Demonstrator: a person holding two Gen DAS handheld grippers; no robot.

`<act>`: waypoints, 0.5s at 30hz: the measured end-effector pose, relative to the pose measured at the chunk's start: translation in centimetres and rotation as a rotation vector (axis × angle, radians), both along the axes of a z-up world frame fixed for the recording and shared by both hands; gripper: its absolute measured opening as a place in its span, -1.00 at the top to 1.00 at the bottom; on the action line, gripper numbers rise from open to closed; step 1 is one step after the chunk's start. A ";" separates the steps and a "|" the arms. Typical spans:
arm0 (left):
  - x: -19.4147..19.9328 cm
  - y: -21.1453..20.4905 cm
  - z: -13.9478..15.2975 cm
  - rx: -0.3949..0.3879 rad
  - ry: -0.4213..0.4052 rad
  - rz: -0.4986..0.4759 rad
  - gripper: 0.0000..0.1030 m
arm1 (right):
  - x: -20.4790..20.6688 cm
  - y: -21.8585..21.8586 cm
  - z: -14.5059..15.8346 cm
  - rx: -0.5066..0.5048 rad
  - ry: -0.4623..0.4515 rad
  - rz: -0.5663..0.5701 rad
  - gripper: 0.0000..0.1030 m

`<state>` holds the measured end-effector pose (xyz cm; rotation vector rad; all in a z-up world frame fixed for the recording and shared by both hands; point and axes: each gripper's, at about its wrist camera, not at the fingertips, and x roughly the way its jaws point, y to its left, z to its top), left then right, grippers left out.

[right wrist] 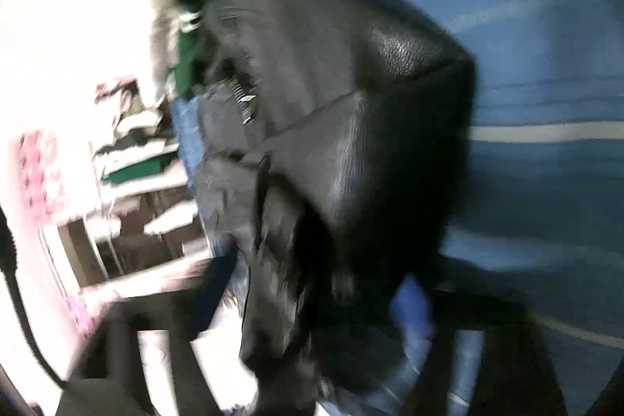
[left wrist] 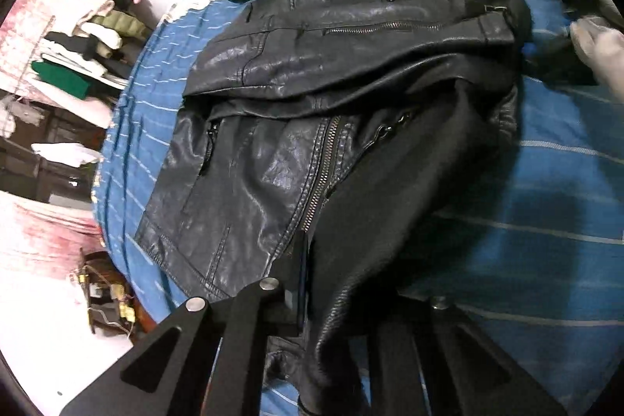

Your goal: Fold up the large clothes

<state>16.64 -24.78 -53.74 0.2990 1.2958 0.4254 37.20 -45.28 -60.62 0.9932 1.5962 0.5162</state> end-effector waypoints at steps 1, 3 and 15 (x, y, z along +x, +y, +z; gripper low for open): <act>0.0 0.7 0.4 -0.016 -0.001 -0.011 0.88 | 0.1 0.8 0.6 -0.016 -0.015 -0.017 0.33; 0.0 1.9 1.4 -0.059 -0.004 -0.017 0.88 | 0.1 1.7 3.9 -0.066 -0.051 -0.028 0.42; 1.0 19.2 8.5 -0.438 -0.003 0.142 0.75 | 4.7 28.5 21.5 -0.397 -0.229 0.314 0.46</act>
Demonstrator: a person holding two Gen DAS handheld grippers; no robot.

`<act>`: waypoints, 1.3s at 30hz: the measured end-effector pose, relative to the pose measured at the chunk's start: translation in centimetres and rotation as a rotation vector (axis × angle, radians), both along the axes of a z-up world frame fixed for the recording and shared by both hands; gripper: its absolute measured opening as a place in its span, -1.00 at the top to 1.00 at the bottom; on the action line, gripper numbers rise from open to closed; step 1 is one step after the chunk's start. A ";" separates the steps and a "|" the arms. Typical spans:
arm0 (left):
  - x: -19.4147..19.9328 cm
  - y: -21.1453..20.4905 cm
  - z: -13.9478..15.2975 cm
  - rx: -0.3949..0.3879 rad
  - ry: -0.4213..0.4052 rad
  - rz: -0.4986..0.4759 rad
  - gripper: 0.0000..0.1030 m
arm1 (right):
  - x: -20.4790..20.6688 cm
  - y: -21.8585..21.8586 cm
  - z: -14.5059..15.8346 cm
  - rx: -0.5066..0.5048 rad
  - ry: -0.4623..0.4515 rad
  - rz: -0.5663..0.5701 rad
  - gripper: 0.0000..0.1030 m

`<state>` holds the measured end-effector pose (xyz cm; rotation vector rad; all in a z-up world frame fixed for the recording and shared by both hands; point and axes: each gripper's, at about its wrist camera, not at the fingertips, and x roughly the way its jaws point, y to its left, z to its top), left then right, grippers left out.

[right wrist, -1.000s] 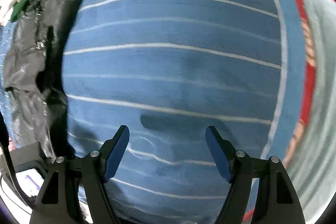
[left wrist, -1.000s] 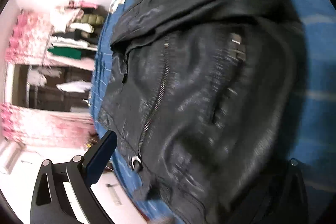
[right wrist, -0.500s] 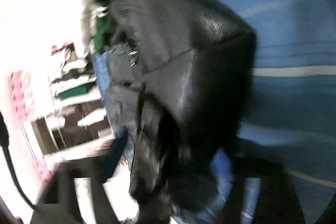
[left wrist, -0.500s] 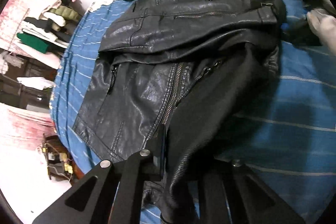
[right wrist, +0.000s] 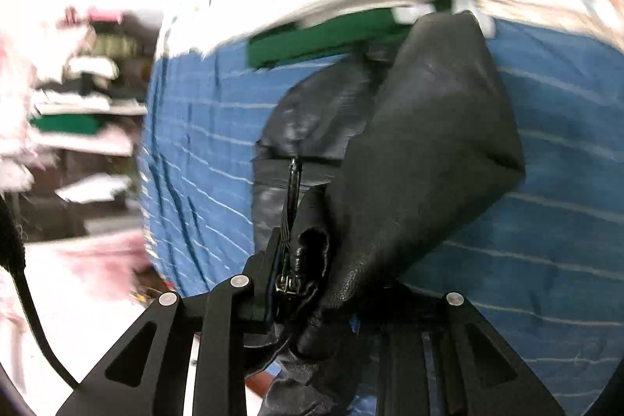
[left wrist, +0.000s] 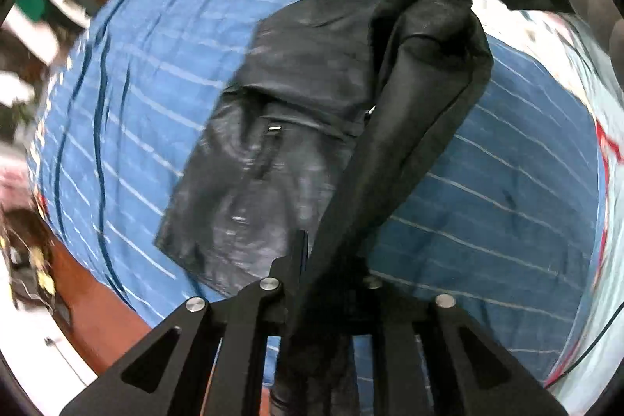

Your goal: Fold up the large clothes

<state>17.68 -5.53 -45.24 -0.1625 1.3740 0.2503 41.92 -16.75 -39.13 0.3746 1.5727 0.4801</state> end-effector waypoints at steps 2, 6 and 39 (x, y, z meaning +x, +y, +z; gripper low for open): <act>0.3 4.5 -1.2 -0.050 0.006 0.065 0.74 | 1.2 5.9 -1.0 -0.068 0.013 0.048 0.45; -0.1 12.6 -5.4 -0.214 0.009 0.231 0.73 | 3.0 15.3 -6.8 -0.214 0.058 0.154 0.39; -1.2 17.8 -15.3 -0.080 0.089 0.381 -1.00 | 12.0 -3.7 -18.1 0.366 0.042 -0.186 0.58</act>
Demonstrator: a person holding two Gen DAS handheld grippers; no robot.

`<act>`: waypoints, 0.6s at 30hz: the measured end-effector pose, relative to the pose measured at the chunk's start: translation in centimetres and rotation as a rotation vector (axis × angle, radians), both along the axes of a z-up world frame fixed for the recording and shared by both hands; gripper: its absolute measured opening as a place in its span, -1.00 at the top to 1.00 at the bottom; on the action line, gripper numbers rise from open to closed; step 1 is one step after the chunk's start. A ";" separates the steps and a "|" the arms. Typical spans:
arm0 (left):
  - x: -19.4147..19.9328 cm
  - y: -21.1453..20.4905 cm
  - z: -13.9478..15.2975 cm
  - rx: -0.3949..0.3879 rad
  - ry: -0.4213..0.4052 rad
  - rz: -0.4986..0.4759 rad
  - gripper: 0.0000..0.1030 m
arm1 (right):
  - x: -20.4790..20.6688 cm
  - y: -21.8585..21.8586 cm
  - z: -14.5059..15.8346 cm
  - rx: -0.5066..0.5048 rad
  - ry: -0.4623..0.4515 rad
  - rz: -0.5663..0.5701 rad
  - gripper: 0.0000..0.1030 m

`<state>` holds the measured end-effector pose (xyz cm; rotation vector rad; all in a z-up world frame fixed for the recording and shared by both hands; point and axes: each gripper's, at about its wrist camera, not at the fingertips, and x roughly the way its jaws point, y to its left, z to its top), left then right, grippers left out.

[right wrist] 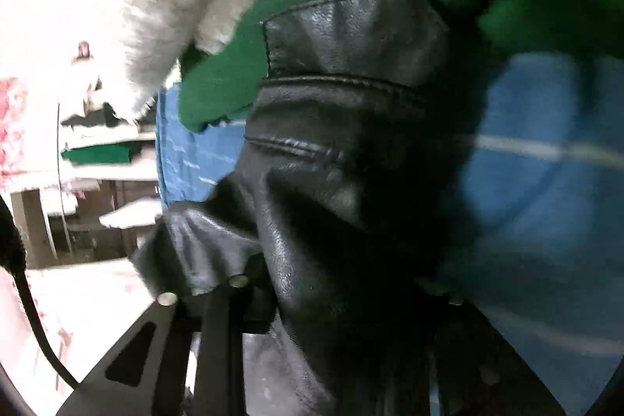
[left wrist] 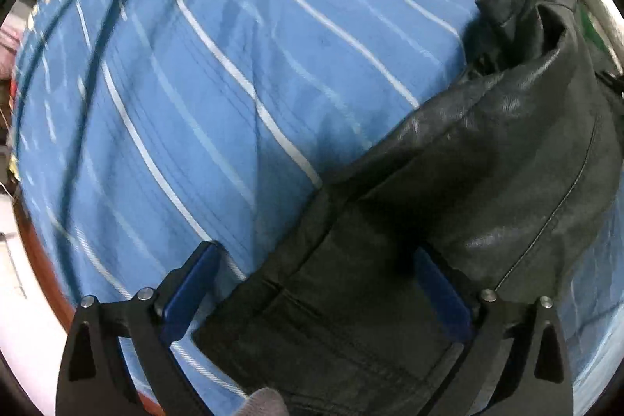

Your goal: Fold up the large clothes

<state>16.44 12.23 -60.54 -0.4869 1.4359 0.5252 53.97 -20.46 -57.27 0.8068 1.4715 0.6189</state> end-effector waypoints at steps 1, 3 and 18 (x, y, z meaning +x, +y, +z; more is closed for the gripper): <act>0.1 0.1 0.9 0.024 0.000 -0.013 -1.00 | -0.9 -1.3 0.8 0.010 0.003 -0.042 0.63; -0.2 0.6 2.8 0.036 -0.023 -0.016 -1.00 | -3.2 -5.0 2.5 0.010 0.017 -0.134 0.67; -3.9 -2.7 8.2 0.063 0.008 -0.011 -1.00 | -30.6 -28.5 2.0 -0.306 0.431 -0.517 -0.04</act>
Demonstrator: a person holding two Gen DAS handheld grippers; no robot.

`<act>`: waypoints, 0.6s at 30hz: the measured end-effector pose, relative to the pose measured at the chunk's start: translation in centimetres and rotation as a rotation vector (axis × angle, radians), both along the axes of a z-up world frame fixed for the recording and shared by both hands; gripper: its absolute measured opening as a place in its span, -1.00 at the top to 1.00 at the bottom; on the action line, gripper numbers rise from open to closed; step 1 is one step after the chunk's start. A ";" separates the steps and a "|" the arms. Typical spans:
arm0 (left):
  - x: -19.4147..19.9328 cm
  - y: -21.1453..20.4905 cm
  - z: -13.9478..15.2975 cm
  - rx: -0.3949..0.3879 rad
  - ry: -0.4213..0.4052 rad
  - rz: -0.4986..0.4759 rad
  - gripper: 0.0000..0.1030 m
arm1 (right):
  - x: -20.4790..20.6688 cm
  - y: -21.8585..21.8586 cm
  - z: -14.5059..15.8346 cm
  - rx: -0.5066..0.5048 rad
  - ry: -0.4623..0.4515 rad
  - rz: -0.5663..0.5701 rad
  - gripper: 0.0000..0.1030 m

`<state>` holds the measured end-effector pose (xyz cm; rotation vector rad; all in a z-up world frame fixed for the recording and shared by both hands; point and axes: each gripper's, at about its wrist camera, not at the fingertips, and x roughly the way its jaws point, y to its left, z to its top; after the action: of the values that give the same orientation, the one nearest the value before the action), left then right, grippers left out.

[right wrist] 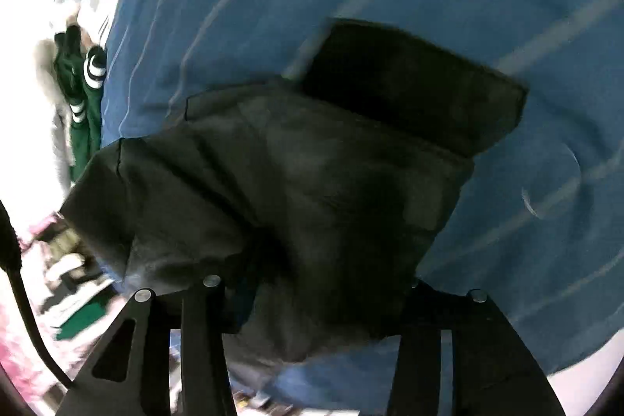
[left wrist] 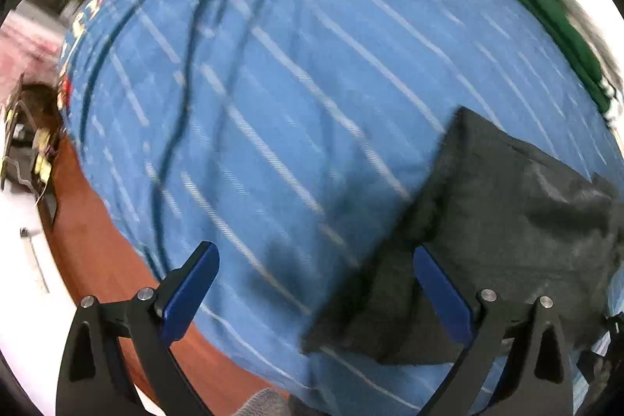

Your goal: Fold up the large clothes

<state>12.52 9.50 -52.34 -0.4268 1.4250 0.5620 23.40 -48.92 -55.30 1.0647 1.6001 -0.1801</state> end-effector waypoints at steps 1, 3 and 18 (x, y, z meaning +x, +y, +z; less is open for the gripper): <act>0.6 -0.9 0.1 0.011 -0.007 -0.026 -1.00 | 0.3 0.1 1.4 -0.059 -0.012 0.038 -0.10; 1.7 -2.5 -0.1 0.038 -0.018 -0.076 -1.00 | 0.9 0.6 4.7 -0.189 -0.057 0.126 -0.10; 3.4 -4.6 -0.3 0.121 -0.026 -0.116 -1.00 | 15.6 24.0 1.1 -0.156 -0.277 0.689 0.67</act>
<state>15.92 4.94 -52.67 -0.2528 1.3733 0.5426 39.01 -24.88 -54.17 0.3571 1.5764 0.2910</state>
